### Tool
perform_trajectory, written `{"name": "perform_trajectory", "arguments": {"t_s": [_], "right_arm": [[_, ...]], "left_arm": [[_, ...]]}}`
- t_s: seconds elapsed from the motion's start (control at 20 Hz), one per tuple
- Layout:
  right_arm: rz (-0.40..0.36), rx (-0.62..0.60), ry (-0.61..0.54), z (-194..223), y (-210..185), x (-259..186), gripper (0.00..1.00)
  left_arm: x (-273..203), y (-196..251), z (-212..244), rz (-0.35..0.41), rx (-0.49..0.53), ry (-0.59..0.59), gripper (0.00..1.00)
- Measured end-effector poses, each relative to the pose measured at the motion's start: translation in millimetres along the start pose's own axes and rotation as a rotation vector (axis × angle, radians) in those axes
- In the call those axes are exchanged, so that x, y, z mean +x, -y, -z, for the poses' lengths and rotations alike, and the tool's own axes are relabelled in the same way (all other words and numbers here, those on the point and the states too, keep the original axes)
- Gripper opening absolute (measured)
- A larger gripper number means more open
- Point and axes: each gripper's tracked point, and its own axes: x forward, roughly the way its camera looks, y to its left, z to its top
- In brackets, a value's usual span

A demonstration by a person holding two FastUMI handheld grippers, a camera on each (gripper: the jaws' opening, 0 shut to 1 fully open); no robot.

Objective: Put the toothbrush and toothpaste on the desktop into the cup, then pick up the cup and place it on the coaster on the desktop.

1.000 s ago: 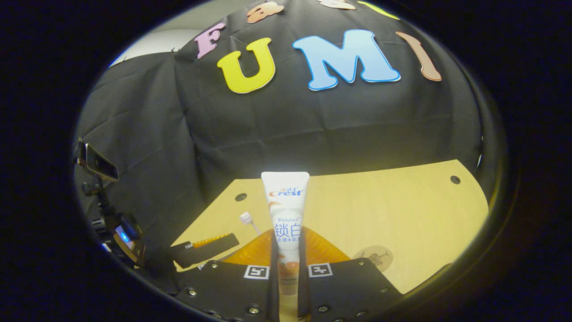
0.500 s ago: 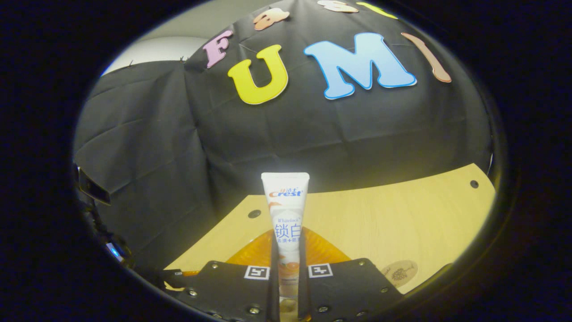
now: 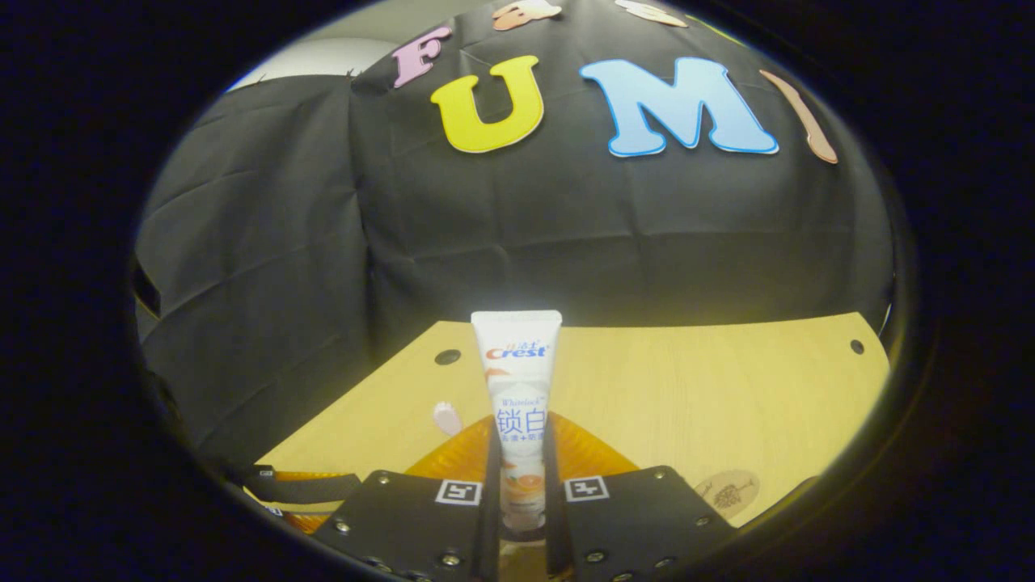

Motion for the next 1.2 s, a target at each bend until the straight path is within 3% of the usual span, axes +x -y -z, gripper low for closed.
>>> {"name": "perform_trajectory", "arguments": {"t_s": [0.15,0.2,0.25,0.3,0.4,0.5,0.55,0.65,0.7,0.85,0.9,1.0,1.2], "right_arm": [[0.001,0.002,-0.028,6.3,1.2,-2.7,0.29],[0.008,0.001,-0.044,10.1,3.0,-5.1,0.3],[0.0,0.003,-0.045,10.5,2.0,-7.3,0.32],[-0.002,0.004,-0.056,12.3,1.8,-10.6,0.36],[0.002,0.002,-0.056,12.2,3.3,-14.3,0.56],[-0.004,0.012,-0.051,8.8,3.2,-19.3,0.57],[-0.02,0.023,-0.049,9.4,0.1,-18.2,0.63],[-0.019,0.028,-0.041,3.8,1.7,-23.5,0.87],[-0.017,0.029,-0.031,0.2,2.9,-26.8,0.87],[-0.018,0.047,0.0,-12.8,7.1,-40.8,0.89],[-0.016,0.054,0.007,-18.0,9.7,-47.1,0.89],[0.005,0.061,0.024,-27.6,20.3,-61.4,0.88],[0.074,0.048,0.034,-37.0,46.3,-92.0,0.88]], "left_arm": [[1.9,2.4,0.6,0.005,0.004,-0.003,0.83],[1.6,3.3,0.7,0.008,0.005,-0.004,0.88],[1.5,3.7,-0.2,0.01,0.007,-0.006,0.84],[2.9,4.3,-0.9,0.013,0.009,-0.008,0.88],[4.2,7.2,-0.5,0.014,0.014,-0.013,0.88],[7.9,13.3,0.8,0.018,0.018,-0.018,0.89],[7.5,14.6,2.5,0.019,0.021,-0.02,0.88],[0.5,18.2,6.2,0.024,0.029,-0.023,0.88],[-0.4,20.4,6.6,0.025,0.034,-0.024,0.84],[3.6,30.8,7.7,0.033,0.046,-0.037,0.88],[4.1,34.6,10.3,0.039,0.047,-0.046,0.83],[4.9,41.0,15.3,0.048,0.046,-0.063,0.88],[7.5,58.9,20.9,0.064,0.077,-0.093,0.88]]}}
